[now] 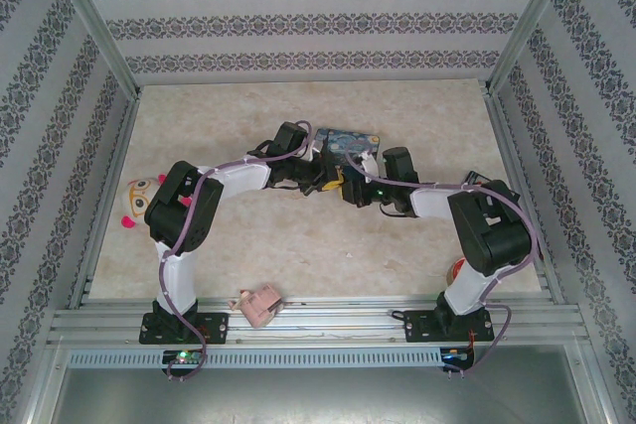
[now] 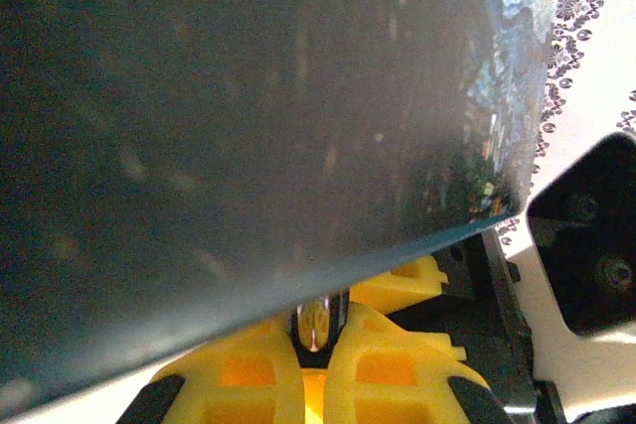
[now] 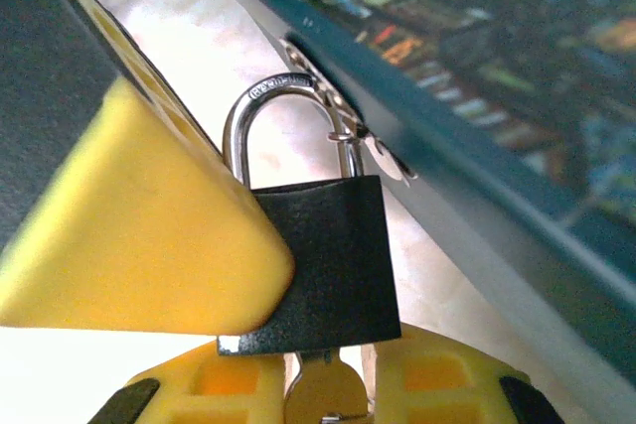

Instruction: Unlock the padlock with the key

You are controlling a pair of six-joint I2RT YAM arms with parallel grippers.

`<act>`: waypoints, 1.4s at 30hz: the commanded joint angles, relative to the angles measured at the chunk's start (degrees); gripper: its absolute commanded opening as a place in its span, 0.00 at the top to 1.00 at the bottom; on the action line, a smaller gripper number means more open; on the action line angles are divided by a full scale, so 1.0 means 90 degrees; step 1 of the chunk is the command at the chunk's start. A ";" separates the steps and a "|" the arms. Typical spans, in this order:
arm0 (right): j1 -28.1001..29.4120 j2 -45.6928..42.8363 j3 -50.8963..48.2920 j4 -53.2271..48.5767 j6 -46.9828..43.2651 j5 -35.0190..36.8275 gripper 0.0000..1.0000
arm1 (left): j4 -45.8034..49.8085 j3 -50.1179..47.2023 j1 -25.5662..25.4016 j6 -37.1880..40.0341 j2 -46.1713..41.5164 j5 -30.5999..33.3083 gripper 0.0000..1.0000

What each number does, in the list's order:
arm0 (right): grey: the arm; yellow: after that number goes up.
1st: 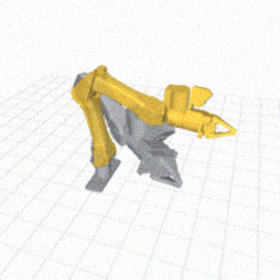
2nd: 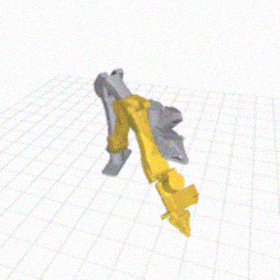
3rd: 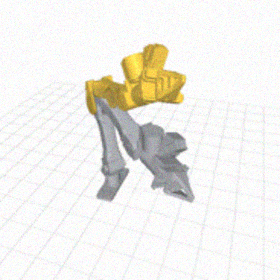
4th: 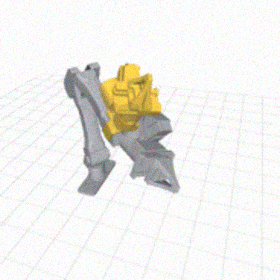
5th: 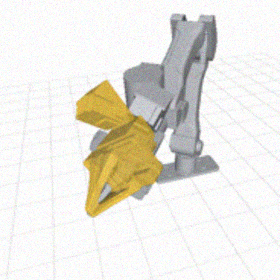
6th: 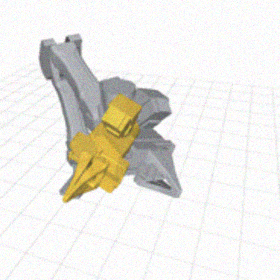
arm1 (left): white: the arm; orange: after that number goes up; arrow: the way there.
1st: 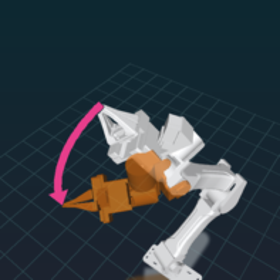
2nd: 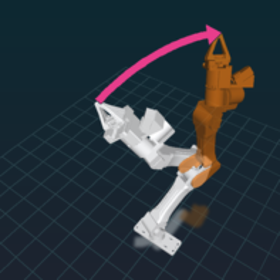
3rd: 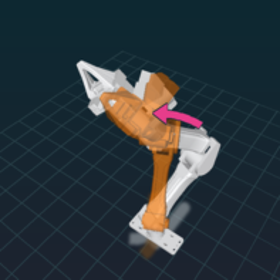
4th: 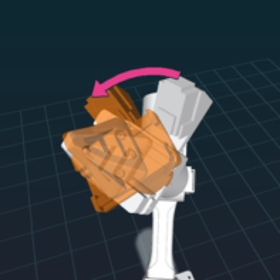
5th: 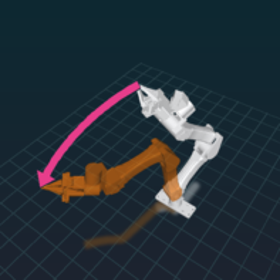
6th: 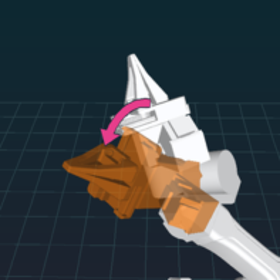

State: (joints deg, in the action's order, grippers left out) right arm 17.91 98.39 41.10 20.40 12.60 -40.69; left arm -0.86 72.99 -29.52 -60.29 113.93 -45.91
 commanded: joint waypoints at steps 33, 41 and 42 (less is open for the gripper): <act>-0.0427 0.0822 -0.0190 0.1395 0.1690 -0.0911 1.00 | 0.0660 -0.0289 -0.0216 0.1080 -0.1250 0.2760 0.30; -0.0189 0.0626 -0.0485 0.1328 0.2319 0.0201 1.00 | 0.0990 0.0386 -0.0216 0.2551 -0.1110 0.4515 0.01; -0.0168 0.0625 -0.0490 0.1334 0.2429 0.0312 1.00 | 0.1063 0.0551 -0.0217 0.2826 -0.0981 0.4744 0.01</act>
State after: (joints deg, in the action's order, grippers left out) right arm 15.55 104.62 37.85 33.30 30.20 -42.74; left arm 6.68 73.76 -31.14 -43.51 104.53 -12.49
